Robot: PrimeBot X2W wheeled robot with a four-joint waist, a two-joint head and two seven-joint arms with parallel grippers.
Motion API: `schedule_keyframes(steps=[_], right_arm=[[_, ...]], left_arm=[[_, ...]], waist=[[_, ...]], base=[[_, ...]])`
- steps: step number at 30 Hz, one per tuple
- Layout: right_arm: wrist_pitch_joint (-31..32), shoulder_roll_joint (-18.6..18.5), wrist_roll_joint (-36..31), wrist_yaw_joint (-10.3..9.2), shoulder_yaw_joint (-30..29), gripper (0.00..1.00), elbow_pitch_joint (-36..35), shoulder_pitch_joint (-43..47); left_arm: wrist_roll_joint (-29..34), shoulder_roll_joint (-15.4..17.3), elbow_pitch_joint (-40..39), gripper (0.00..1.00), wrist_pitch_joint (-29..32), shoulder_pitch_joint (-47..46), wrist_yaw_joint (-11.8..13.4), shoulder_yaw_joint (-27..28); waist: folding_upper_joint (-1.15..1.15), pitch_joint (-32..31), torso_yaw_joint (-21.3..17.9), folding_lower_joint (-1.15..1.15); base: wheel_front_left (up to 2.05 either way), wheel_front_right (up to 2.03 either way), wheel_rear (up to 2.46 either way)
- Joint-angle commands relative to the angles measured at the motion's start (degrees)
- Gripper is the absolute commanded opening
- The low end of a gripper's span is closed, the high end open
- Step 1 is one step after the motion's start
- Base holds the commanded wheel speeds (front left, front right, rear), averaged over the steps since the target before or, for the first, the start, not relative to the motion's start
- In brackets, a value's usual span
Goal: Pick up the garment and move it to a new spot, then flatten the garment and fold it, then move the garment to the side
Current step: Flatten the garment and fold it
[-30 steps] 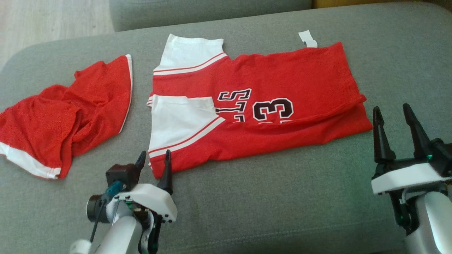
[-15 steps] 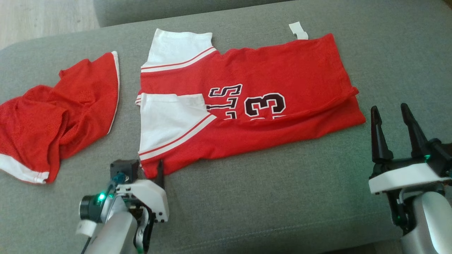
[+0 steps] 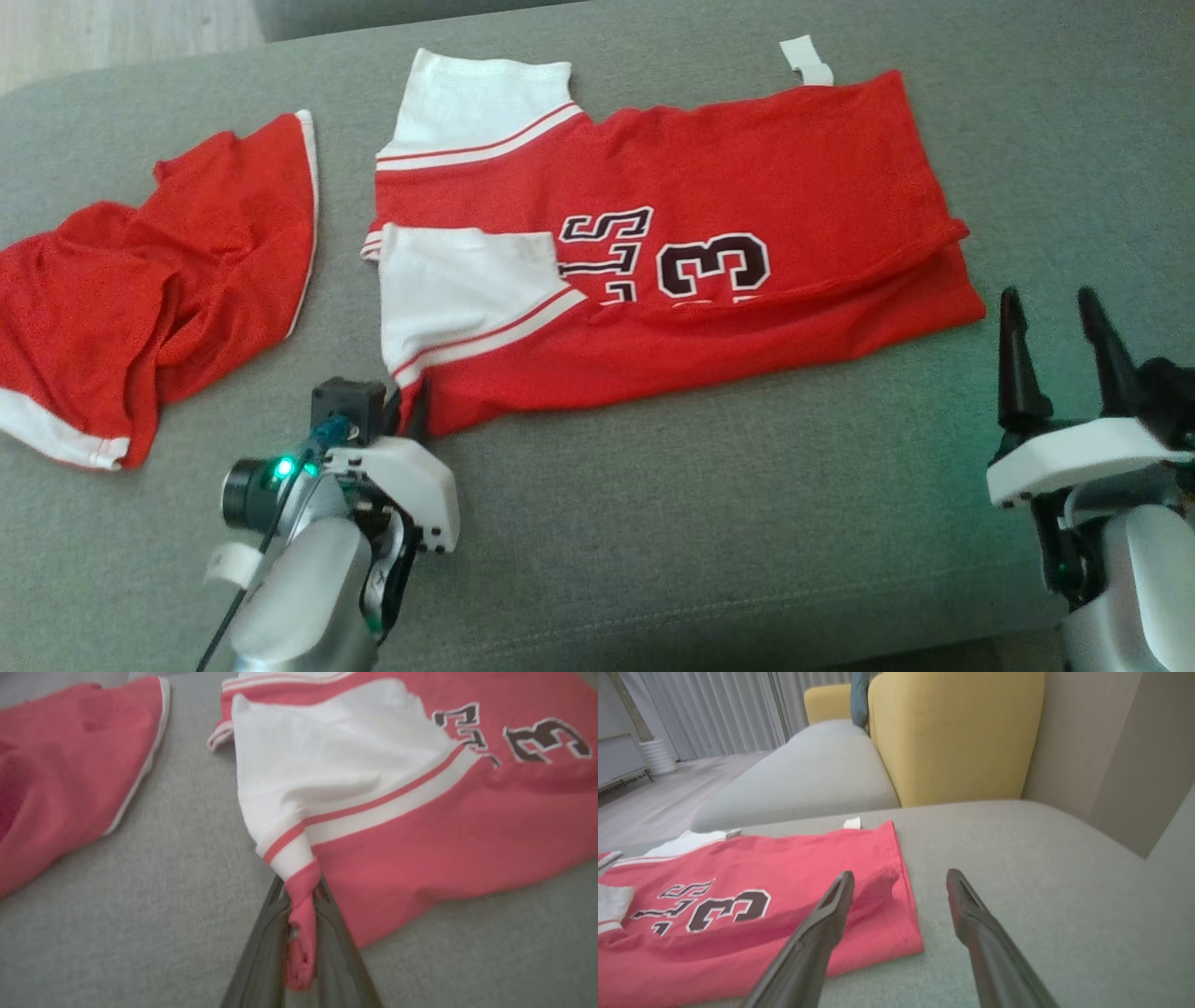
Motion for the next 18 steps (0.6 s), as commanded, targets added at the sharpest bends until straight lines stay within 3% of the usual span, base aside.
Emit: schedule_keyframes(steps=[1,10,18], right_arm=[[0.7,0.2,-0.6,0.37,0.2,1.0,-1.0,-2.1],[11.0,3.9,-4.2,0.37,-11.5,1.0,9.9,-8.9],[14.5,4.1,-4.0,0.37,-13.4,1.0,18.2,-15.9]], left_arm=[[0.2,0.9,-2.5,0.0,-1.3,-1.9,0.3,2.0],[1.3,0.6,-11.5,0.0,-5.6,-3.0,-0.4,0.3],[1.6,0.8,-15.3,0.0,-4.5,-3.0,-0.6,-1.2]], waist=[[0.0,0.1,0.4,-0.01],[0.0,1.8,3.3,-0.01],[0.0,4.2,5.1,-0.01]], base=[[0.0,0.0,0.0],[0.0,0.0,0.0],[0.0,0.0,0.0]])
